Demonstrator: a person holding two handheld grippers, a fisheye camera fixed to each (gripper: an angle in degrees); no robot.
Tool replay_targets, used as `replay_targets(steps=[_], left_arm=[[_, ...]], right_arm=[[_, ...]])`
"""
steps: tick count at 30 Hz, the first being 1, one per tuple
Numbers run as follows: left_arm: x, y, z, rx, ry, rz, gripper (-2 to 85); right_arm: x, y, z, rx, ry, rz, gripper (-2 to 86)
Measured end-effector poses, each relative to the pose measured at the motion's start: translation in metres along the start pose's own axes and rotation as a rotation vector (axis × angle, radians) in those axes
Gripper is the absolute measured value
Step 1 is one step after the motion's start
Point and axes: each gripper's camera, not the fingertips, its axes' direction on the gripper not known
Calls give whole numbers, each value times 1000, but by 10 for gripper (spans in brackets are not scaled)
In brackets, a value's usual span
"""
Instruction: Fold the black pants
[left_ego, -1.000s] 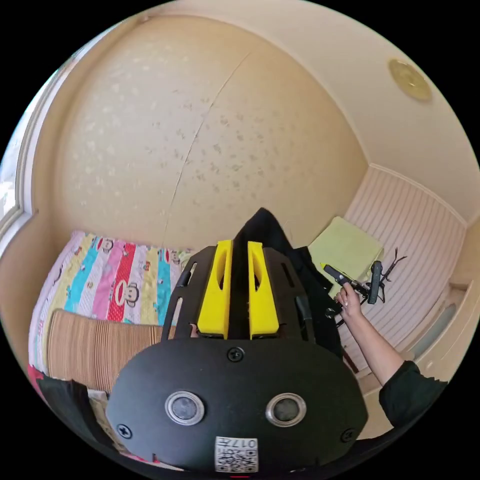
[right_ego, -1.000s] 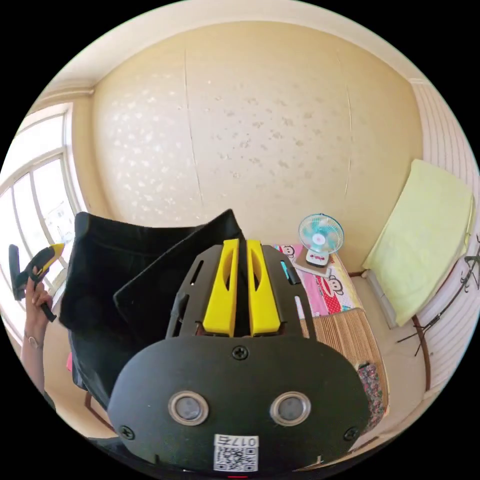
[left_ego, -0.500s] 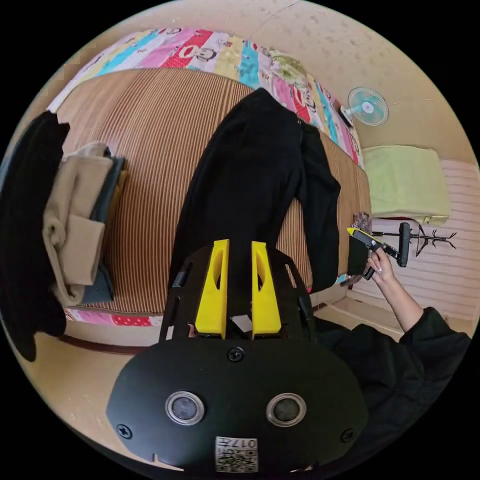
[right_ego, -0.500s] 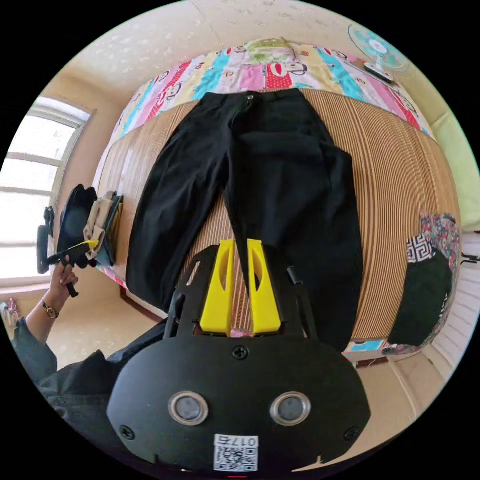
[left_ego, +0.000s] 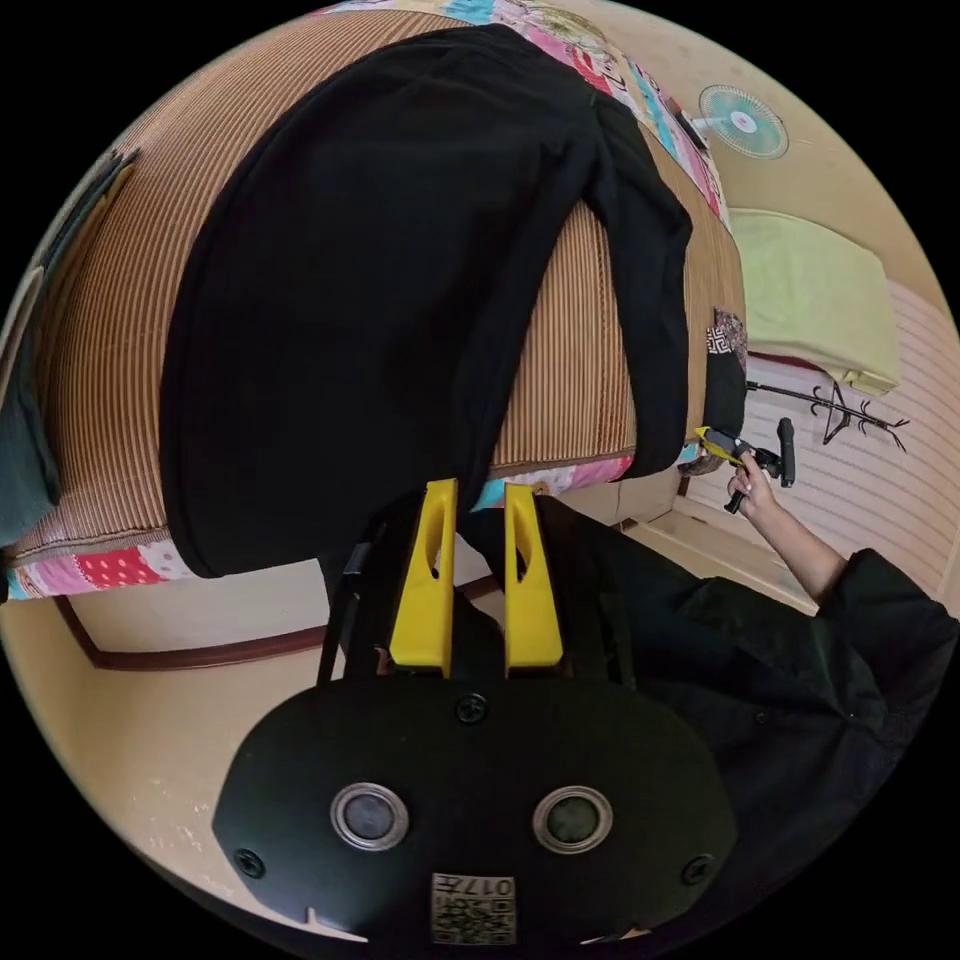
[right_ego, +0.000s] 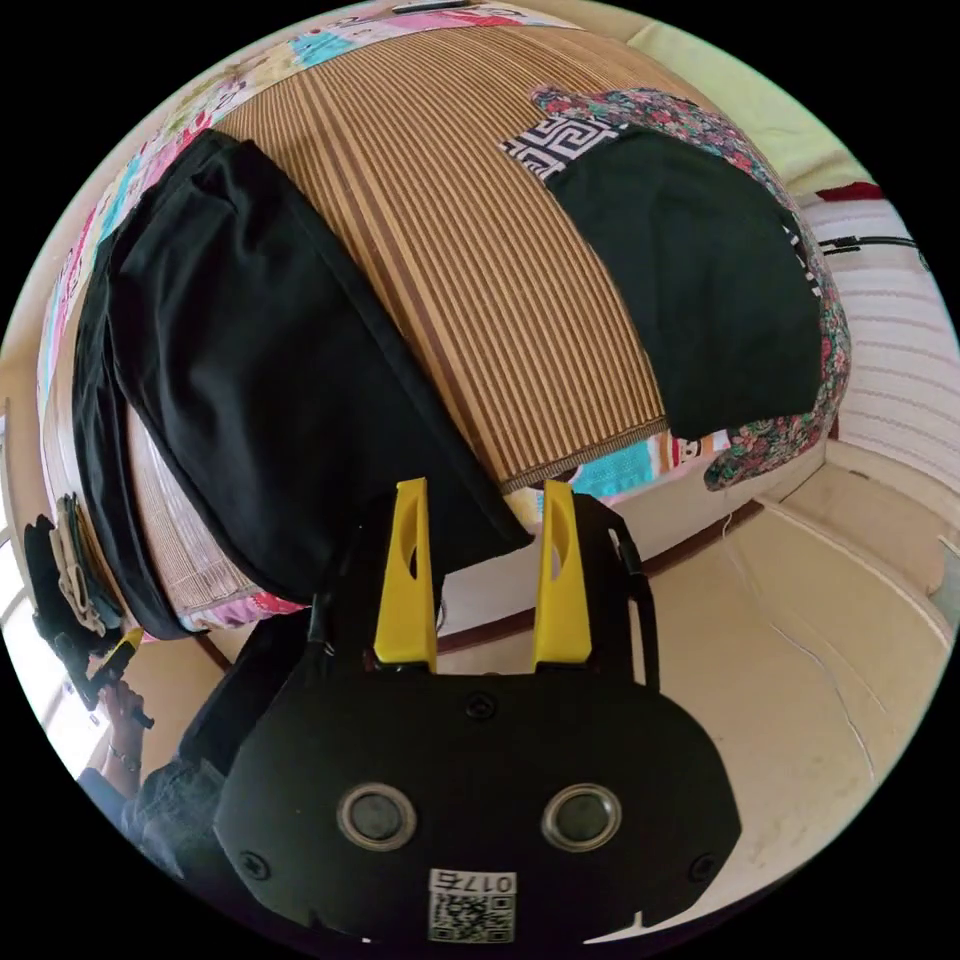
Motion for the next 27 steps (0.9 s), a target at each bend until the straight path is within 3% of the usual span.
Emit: replay_targets(steps=[3,9,13,17,20,22,24,26,27], left_arm=[[32,0,-14,-16,24,47,79],[134,-48,-35,-42,127,203,79],[235,-85,-74,-18,219,317,112],[307,-96,-113,-37,320,348,168],[319,-91,-121,-126,206,279,135],[304,-77,-137,-97,121,225,42],[279,-58,-156,-48,163,186,17],[238,-31,-182,4,240,92,7],[228,-25,-187,10,249,74,5]], right_arm=[[11,-9,47,-184,-136,-82,138],[12,8,26,-8,-131,-108,33],[-16,44,-54,157,-472,-404,25],[-59,63,-114,241,-583,-669,25],[-99,62,-131,184,-657,-928,29],[-115,54,-121,29,-654,-1159,34],[-112,38,-112,-94,-637,-1292,37],[-102,7,-114,-114,-622,-1294,43],[-93,-26,-118,-76,-593,-1172,50]])
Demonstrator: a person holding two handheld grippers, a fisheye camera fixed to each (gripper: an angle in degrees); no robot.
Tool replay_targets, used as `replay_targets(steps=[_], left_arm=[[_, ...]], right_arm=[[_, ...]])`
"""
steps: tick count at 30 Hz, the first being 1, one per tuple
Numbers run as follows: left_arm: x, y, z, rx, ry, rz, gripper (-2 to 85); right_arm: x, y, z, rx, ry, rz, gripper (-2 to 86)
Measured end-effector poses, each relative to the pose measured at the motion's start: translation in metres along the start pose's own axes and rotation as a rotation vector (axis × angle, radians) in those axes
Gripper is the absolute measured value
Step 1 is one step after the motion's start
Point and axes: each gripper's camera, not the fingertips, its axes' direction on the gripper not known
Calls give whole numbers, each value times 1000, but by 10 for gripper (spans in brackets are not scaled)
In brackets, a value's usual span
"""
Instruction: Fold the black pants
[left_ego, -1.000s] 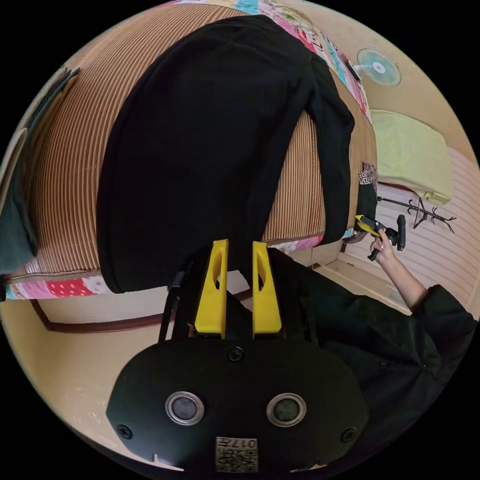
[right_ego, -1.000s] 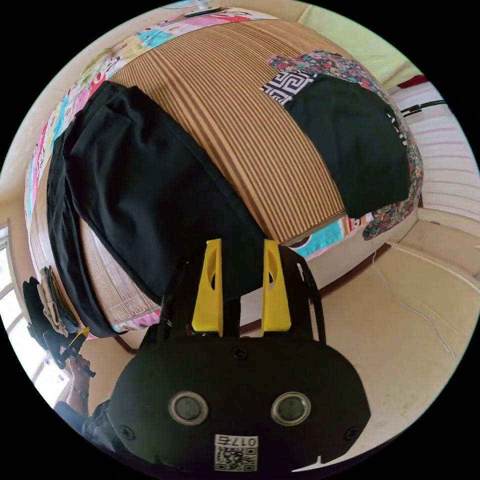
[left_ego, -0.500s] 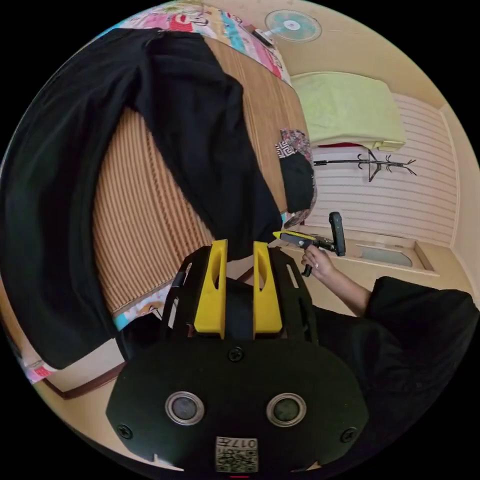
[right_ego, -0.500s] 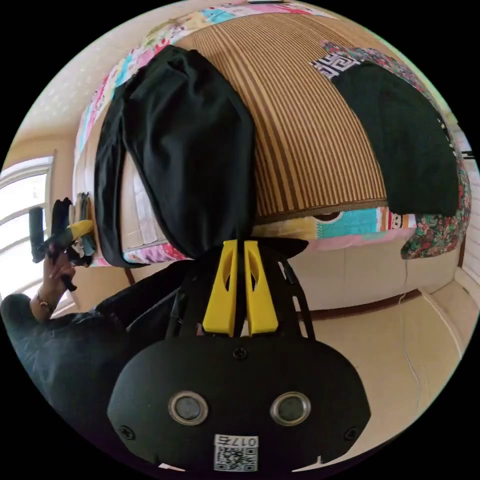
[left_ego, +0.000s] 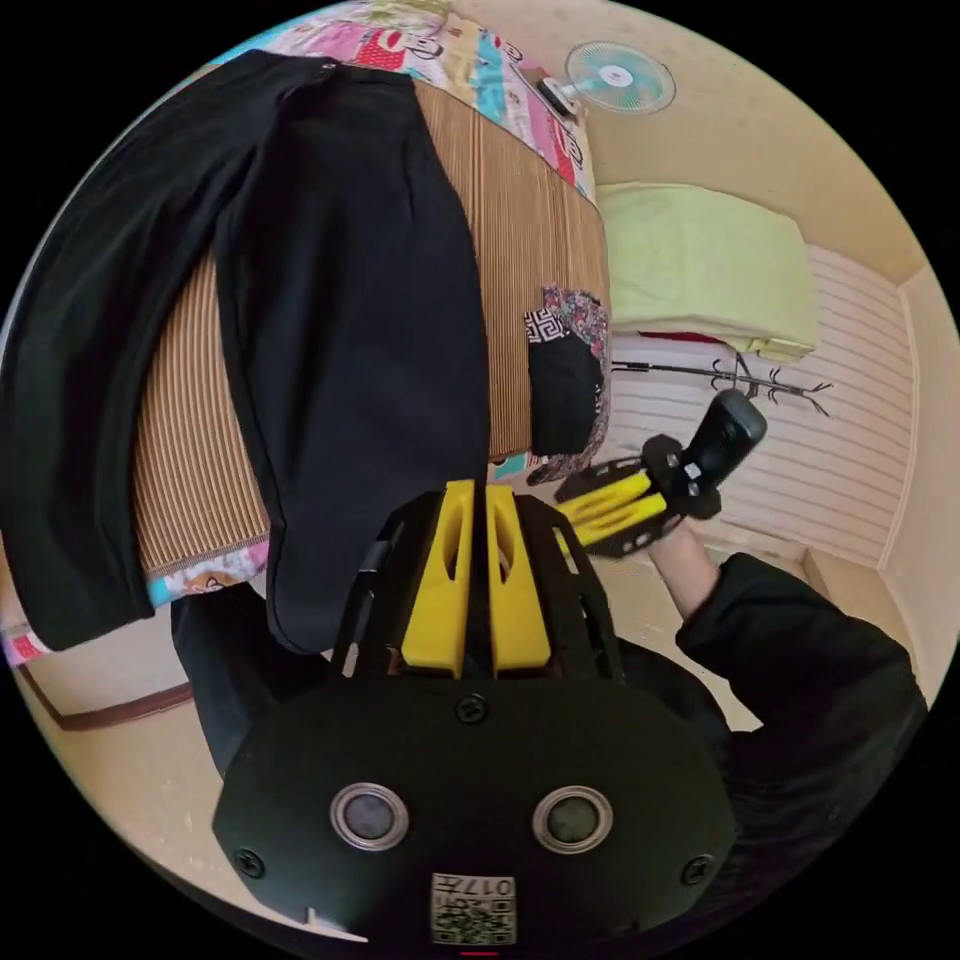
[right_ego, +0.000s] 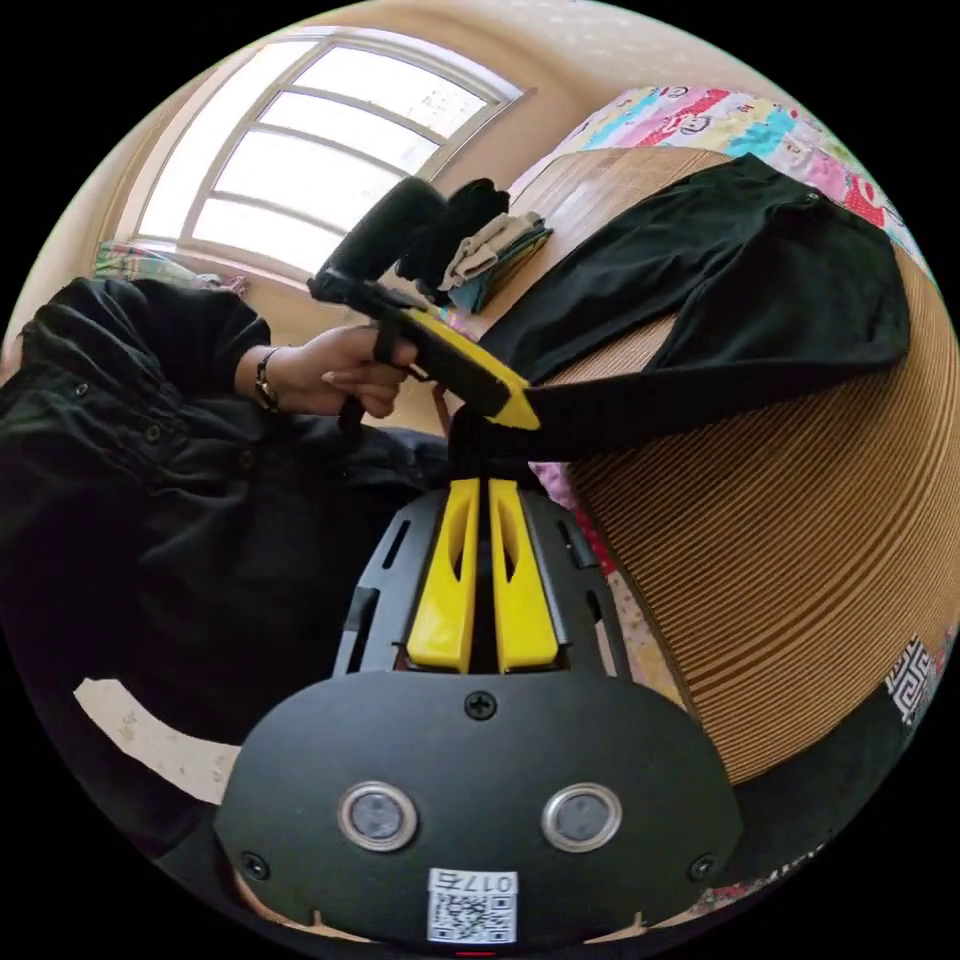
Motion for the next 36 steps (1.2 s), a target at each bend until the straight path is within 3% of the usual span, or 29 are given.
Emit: replay_targets(steps=[4,8,11,13,15,19,20,23,25,29,34,36], left_arm=[[-37,43,-44,75,89,-68,-1],[-59,75,-72,130,168,-105,-5],[-71,94,-86,166,240,-64,-9],[-84,105,-93,161,204,-87,-10],[-99,115,-104,165,198,-119,-10],[-141,148,-149,287,287,-155,-10],[-153,157,-162,310,286,-173,-10],[-180,179,-192,347,281,-191,-8],[-193,191,-206,350,275,-197,-5],[-217,209,-222,359,261,-199,31],[-223,193,-200,291,290,-207,124],[-210,180,-184,260,291,-175,141]], right_arm=[[115,-33,-67,337,15,429,143],[190,-91,-70,481,-77,617,177],[227,-145,-43,376,117,838,154],[237,-179,-19,135,463,1009,44],[224,-200,-13,108,592,941,37],[191,-196,5,81,654,737,52],[189,-188,9,77,630,735,58],[188,-138,42,20,323,723,136],[164,-100,60,79,121,655,174],[126,-59,84,78,-70,543,175],[117,-13,109,82,-498,419,129],[106,-10,113,63,-526,364,131]])
